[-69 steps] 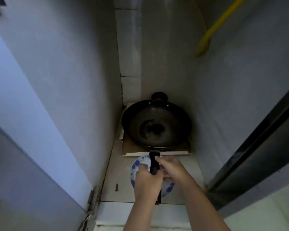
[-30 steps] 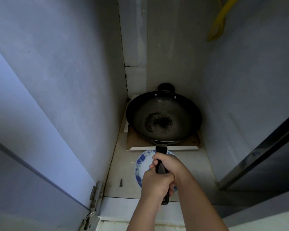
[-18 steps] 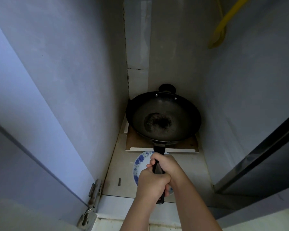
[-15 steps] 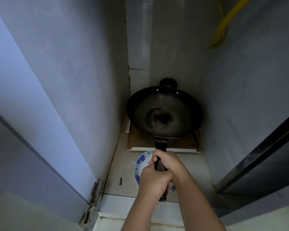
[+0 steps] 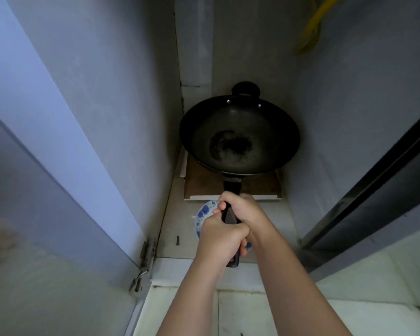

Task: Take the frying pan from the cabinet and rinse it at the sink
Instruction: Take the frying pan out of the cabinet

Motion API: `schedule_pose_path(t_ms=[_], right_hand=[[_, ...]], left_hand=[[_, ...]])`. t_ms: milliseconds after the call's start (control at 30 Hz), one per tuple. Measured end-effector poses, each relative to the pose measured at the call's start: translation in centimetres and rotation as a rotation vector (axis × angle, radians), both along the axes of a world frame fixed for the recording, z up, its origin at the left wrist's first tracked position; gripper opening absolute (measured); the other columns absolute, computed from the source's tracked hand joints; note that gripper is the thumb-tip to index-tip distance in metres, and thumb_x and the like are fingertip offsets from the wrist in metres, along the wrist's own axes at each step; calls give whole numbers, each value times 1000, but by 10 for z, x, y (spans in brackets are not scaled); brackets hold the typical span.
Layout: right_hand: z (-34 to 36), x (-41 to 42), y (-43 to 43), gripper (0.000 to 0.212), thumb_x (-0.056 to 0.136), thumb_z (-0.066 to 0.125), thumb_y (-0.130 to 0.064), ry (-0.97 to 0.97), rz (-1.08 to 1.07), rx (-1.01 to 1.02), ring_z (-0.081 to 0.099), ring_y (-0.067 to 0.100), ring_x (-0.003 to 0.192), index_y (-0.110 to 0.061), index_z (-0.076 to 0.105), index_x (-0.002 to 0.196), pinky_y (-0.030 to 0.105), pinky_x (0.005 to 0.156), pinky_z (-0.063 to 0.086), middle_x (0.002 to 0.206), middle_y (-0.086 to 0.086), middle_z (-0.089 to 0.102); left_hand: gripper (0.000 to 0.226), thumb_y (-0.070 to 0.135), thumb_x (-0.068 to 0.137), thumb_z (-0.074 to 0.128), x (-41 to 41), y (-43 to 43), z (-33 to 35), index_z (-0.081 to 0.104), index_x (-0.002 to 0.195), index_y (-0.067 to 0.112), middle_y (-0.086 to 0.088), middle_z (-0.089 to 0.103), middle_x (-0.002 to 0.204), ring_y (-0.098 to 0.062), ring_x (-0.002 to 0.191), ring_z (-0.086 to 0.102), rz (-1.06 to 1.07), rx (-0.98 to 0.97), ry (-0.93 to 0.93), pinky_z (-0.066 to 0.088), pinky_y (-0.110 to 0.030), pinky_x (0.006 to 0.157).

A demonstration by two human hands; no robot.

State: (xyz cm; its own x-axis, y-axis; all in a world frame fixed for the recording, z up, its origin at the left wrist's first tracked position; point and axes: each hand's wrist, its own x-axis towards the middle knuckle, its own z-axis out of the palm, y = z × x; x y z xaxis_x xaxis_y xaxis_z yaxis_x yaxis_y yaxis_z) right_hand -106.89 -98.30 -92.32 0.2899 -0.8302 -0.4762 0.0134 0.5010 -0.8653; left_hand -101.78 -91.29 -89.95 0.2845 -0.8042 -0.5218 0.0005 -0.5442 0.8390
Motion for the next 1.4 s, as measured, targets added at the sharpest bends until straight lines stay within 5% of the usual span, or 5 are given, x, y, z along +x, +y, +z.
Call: schedule_pose_path(t_ms=[267,367,967,1400], right_hand=[[77,-5,43,43,77,50,-4,-60,-26,104,51,18,45,-15,48,37,28,56,43,37,0,49],[108,-6,60,36,80,47,1,-88,-68,186,49,15,37,-9,44,46,20,47,44,37,1,45],[249,-14,184,30,76,47,2,60,28,438,49,18,42,-6,44,47,23,49,42,43,4,45],[294,-8,264,35,78,49,-3,55,-26,589,53,16,43,-9,46,44,26,52,43,42,1,49]], left_hand=[[15,3,72,49,-6,43,75,47,82,13,0,52,40,-12,31,48,-71,-11,-70,39,-17,37],[12,0,74,49,-7,58,106,44,75,11,-3,52,45,-10,28,48,-57,53,-58,35,-13,33],[16,-2,73,51,-19,178,260,50,72,14,-1,53,43,-12,32,49,36,332,50,41,-25,43],[14,2,75,50,-4,244,324,50,81,15,-3,51,43,-8,27,43,-79,532,66,32,-14,31]])
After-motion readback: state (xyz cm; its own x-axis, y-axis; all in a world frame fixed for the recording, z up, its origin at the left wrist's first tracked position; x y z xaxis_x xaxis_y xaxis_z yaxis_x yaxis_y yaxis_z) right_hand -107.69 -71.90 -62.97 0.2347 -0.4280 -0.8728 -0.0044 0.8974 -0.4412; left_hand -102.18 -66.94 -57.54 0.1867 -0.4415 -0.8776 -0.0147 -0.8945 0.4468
